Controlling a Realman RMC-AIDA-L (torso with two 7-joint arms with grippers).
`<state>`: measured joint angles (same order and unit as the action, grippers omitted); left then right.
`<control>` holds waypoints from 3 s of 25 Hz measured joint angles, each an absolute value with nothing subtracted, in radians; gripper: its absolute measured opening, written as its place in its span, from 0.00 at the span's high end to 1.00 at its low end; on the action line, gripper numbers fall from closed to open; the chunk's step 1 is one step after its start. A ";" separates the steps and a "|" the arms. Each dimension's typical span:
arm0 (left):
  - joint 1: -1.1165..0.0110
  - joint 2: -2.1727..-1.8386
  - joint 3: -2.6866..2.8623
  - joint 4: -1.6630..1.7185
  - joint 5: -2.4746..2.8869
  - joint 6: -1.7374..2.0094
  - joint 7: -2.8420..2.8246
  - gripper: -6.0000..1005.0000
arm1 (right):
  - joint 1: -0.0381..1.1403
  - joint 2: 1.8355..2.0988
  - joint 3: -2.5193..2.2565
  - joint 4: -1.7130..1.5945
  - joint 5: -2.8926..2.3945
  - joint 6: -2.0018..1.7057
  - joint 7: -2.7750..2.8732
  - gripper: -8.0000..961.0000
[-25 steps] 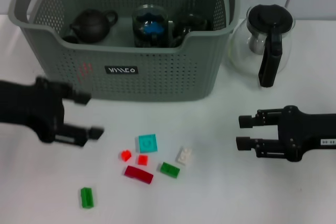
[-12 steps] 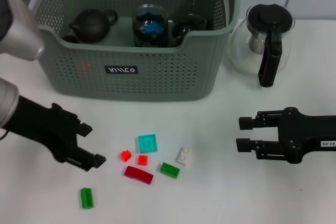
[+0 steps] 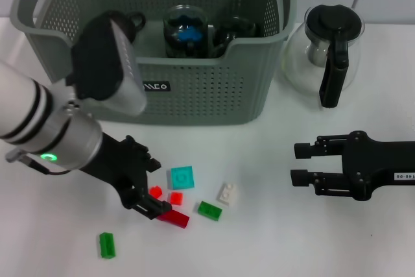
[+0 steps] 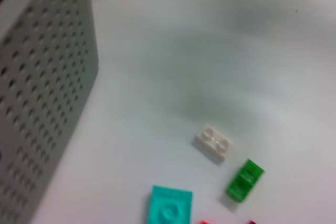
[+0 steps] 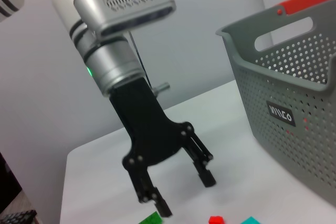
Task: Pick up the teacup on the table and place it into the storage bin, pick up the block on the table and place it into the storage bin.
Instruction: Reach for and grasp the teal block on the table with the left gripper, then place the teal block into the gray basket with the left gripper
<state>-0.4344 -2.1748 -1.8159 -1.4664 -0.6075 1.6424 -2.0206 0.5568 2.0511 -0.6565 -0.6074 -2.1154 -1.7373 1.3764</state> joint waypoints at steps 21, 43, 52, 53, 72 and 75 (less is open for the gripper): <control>-0.486 -2.172 -1.575 -1.274 -0.593 1.264 -2.034 0.25 | 0.557 2.052 -0.657 -0.607 -2.115 -1.734 1.385 0.38; -0.559 -2.171 -1.586 -1.157 -0.550 1.237 -2.089 0.29 | 0.548 2.051 -0.656 -0.606 -2.115 -1.735 1.385 0.38; -0.562 -2.171 -1.586 -1.162 -0.541 1.241 -2.098 0.60 | 0.543 2.051 -0.657 -0.606 -2.115 -1.735 1.385 0.38; -0.563 -2.170 -1.587 -1.163 -0.541 1.242 -2.100 0.60 | 0.543 2.050 -0.657 -0.606 -2.115 -1.735 1.385 0.38; -0.601 -2.105 -2.334 -1.412 -0.970 1.876 -1.890 0.58 | 0.549 2.049 -0.657 -0.606 -2.115 -1.736 1.384 0.38; -0.621 -2.084 -2.427 -1.397 -1.067 1.902 -1.886 0.58 | 0.549 2.047 -0.656 -0.606 -2.115 -1.737 1.384 0.38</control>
<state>-0.6209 -2.0839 -2.4272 -1.3973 -1.0674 1.9018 -1.8865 0.5491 2.0475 -0.6565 -0.6059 -2.1153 -1.7372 1.3842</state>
